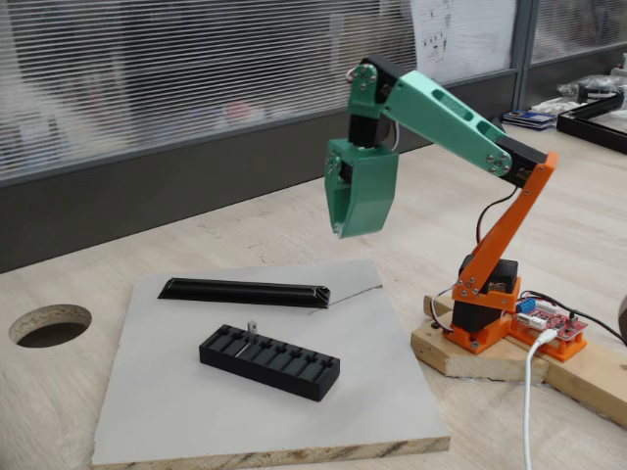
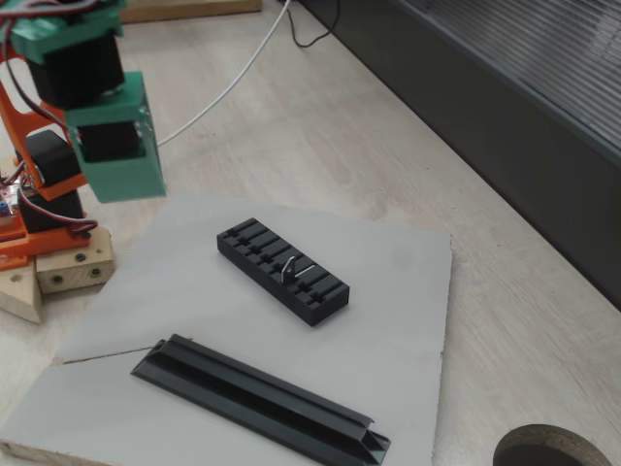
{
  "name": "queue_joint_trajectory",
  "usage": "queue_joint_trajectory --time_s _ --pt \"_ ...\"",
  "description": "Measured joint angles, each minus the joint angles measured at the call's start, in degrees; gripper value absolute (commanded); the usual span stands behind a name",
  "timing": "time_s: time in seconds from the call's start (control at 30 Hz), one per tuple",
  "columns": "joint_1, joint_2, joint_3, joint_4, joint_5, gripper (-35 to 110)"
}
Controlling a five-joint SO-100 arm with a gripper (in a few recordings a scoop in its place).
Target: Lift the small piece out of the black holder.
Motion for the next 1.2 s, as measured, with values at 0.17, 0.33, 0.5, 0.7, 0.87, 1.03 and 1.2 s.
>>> queue_joint_trajectory --time_s 0.17,0.33,0.5,0.7,0.87,1.03,1.2 --pt "0.35 -0.79 0.00 -9.76 0.00 6" --pt "-1.32 -5.36 0.00 -21.27 0.00 6" --pt "-9.05 -12.04 0.00 -24.79 -5.62 6" --pt "-12.04 -17.05 0.00 -25.40 -9.93 6" --pt "-11.69 -17.23 0.00 -25.84 -10.55 6" --pt "-11.69 -17.40 0.00 -33.84 -10.55 6" --pt "-11.87 -17.40 0.00 -41.75 -10.63 6"
